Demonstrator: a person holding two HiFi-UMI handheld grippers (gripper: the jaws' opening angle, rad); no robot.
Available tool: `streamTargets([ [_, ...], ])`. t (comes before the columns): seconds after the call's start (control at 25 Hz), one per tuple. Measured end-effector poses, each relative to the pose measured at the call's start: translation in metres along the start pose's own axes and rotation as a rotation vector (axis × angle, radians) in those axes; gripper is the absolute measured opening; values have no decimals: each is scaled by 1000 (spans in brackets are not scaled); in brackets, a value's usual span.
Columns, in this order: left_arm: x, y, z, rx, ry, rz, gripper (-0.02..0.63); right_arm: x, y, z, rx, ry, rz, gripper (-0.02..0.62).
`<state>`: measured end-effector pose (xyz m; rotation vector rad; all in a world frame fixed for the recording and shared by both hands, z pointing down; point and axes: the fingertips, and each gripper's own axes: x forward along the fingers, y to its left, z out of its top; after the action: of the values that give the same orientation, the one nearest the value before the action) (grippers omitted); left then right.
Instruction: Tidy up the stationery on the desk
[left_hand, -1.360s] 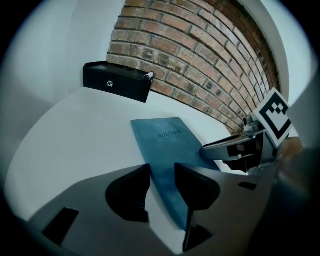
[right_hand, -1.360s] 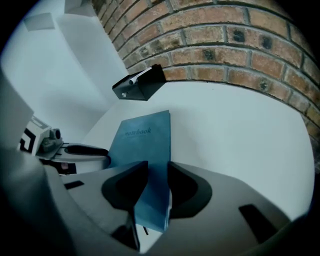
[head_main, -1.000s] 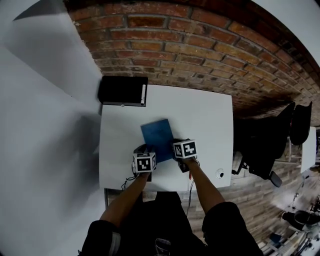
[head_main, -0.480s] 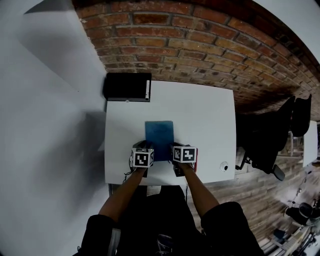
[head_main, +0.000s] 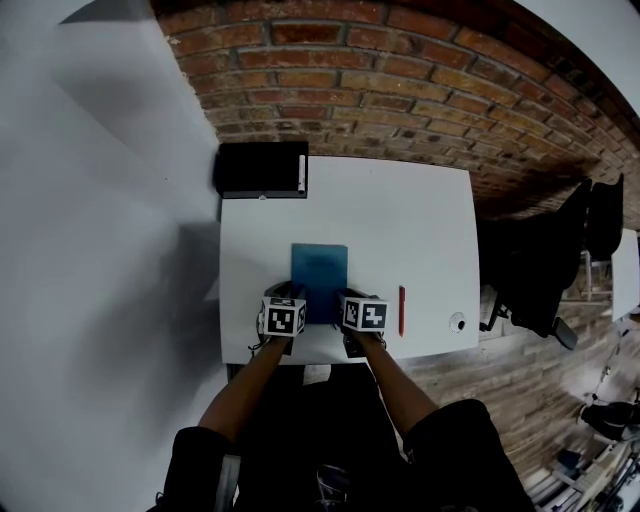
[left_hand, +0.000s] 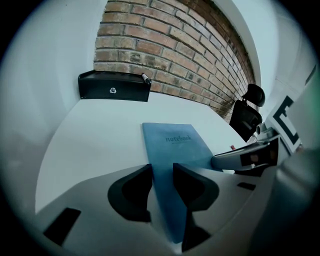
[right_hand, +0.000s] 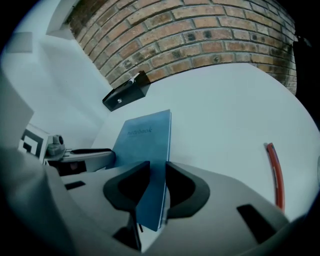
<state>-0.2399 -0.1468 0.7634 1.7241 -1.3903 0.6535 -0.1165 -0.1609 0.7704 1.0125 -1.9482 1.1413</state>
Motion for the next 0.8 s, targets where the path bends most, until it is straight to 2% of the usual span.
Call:
streamTargets([
  [0.8, -46, 42, -47, -2, 7, 18, 146, 5, 60, -46, -12, 31, 42, 107],
])
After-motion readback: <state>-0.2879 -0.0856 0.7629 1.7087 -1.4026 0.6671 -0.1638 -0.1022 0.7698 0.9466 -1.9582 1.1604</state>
